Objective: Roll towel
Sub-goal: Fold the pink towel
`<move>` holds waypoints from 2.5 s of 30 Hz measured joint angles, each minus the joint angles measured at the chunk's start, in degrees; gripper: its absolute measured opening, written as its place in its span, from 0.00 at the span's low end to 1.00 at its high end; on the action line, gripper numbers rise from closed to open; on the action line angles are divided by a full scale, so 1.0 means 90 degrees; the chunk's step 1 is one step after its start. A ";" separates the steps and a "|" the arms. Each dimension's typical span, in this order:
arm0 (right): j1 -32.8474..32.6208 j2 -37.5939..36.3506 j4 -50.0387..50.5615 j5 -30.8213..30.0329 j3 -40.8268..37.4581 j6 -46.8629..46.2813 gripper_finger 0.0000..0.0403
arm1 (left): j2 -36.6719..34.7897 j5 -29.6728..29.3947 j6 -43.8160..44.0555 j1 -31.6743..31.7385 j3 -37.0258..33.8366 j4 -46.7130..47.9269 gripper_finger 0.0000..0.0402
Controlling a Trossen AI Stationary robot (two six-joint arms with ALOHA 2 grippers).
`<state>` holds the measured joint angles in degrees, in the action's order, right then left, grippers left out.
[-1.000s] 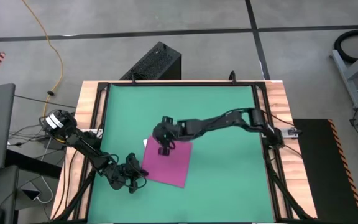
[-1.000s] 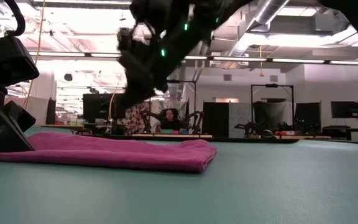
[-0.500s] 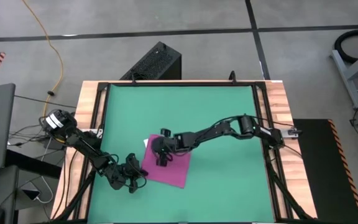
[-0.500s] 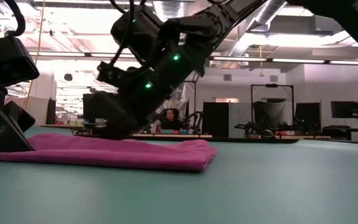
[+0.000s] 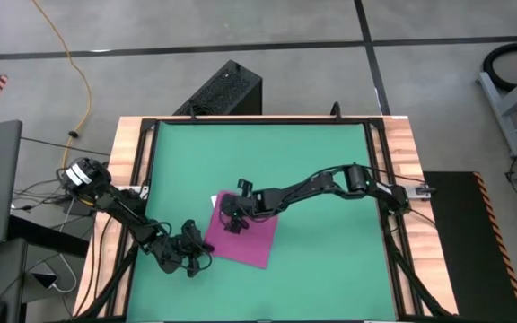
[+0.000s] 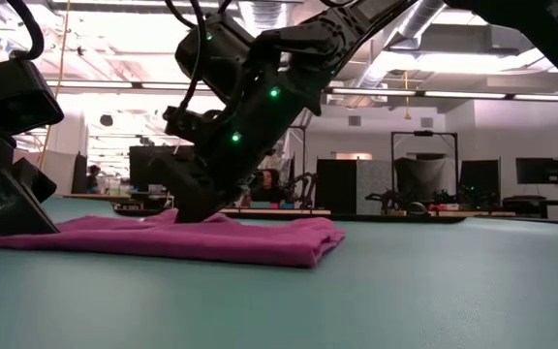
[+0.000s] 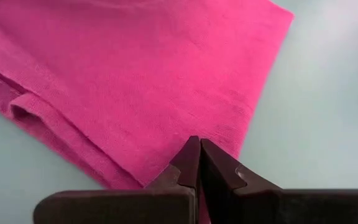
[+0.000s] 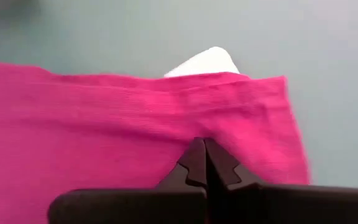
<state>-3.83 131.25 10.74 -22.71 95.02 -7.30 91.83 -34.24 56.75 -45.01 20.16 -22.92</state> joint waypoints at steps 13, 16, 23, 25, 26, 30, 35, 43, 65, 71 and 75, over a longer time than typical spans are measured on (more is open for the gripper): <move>-0.0264 -0.0274 -0.1150 0.0499 0.0003 0.0665 0.03 | 0.0002 -0.0012 -0.0027 -0.0010 0.0000 -0.0030 0.00; -0.0248 -0.0279 -0.1386 0.0694 0.0005 0.0761 0.03 | 0.0002 -0.0030 -0.0027 -0.0010 0.0000 -0.0046 0.00; -0.0267 0.0152 -0.2080 0.1087 0.0020 0.0698 0.03 | 0.0002 -0.0055 -0.0029 -0.0010 0.0000 -0.0063 0.00; -0.0263 0.0177 -0.1914 0.1084 -0.0004 0.0662 0.03 | 0.0002 -0.0055 -0.0015 -0.0010 0.0000 -0.0081 0.00; -0.0260 0.0246 -0.2011 0.1084 0.0000 0.0652 0.03 | 0.0002 -0.0056 -0.0008 -0.0010 0.0000 -0.0060 0.00; -0.0169 0.0370 -0.1864 0.1050 0.0005 0.0439 0.03 | 0.0002 -0.0057 -0.0007 -0.0010 0.0000 -0.0066 0.00; -0.0008 0.0458 -0.1742 0.0998 0.0019 0.0163 0.03 | 0.0002 -0.0035 0.0014 -0.0010 0.0000 -0.0067 0.00; 0.0201 0.0377 -0.1335 0.0407 0.0025 0.0142 0.03 | 0.0002 -0.0110 0.0141 -0.0082 0.0000 -0.0061 0.00; -0.1103 -0.0261 0.1223 -0.1119 0.0010 -0.0867 0.01 | 0.0002 -0.0149 0.0004 -0.0090 0.0000 -0.0070 0.00; -0.1132 -0.0185 0.2578 -0.1532 0.0018 -0.1976 0.01 | 0.0002 -0.0168 0.0000 -0.0091 0.0000 -0.0087 0.00; -0.1231 -0.0215 0.3235 -0.1990 0.0013 -0.2296 0.01 | 0.0002 -0.0130 -0.0004 -0.0092 0.0000 -0.0104 0.00</move>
<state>-14.92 129.32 39.85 -40.62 95.13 -27.97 91.85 -35.42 56.72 -45.84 20.16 -23.86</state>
